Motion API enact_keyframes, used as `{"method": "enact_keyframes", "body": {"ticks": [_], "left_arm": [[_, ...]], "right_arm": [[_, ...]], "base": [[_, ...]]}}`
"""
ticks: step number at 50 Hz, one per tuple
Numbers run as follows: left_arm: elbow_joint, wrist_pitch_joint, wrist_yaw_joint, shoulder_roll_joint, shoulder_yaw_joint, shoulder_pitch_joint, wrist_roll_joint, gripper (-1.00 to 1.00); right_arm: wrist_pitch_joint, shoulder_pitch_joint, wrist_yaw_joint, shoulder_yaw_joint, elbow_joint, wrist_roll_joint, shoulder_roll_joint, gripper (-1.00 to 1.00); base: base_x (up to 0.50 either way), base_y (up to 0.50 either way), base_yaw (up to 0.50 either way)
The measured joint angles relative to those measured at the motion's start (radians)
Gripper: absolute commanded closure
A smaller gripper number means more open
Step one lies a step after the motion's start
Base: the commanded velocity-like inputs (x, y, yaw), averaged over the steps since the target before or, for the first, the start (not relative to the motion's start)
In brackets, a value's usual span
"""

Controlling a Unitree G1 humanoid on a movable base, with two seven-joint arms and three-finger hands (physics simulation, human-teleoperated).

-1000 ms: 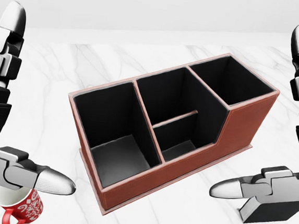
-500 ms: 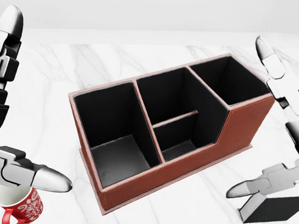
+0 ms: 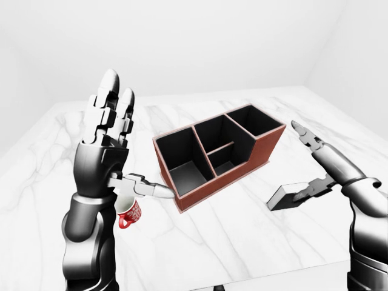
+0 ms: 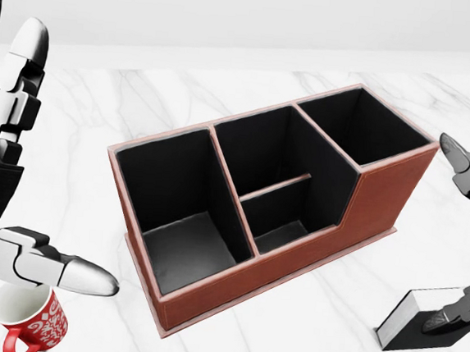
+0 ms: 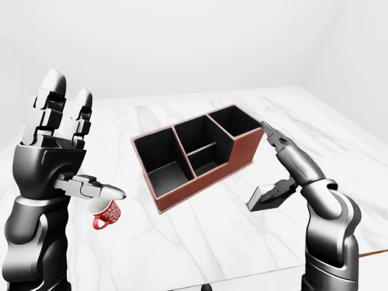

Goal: Pick up the book and place it in the left compartment of the caddy.

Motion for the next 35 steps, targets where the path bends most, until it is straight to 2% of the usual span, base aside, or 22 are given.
{"method": "enact_keyframes", "body": {"ticks": [8, 15, 23, 35], "left_arm": [[0.003, 0.000, -0.001, -0.001, -0.002, 0.000, 0.005, -1.00], [-0.001, 0.000, -0.002, -0.003, -0.004, 0.002, 0.006, -1.00], [0.000, 0.000, -0.002, -0.005, -0.005, 0.003, 0.005, -1.00], [0.000, 0.000, -0.002, -0.006, -0.005, 0.008, 0.002, -1.00]], "right_arm": [[-0.006, 0.015, 0.000, -0.024, 0.132, -0.073, -0.034, -1.00], [-0.062, 0.017, -0.006, -0.019, 0.251, -0.167, -0.060, -1.00], [-0.121, -0.001, -0.058, 0.015, 0.365, -0.291, -0.081, -1.00], [-0.172, -0.046, -0.166, 0.084, 0.464, -0.477, -0.092, -1.00]], "base": [[0.00, 0.00, 0.00], [0.00, 0.00, 0.00], [0.00, 0.00, 0.00], [0.00, 0.00, 0.00]]}}
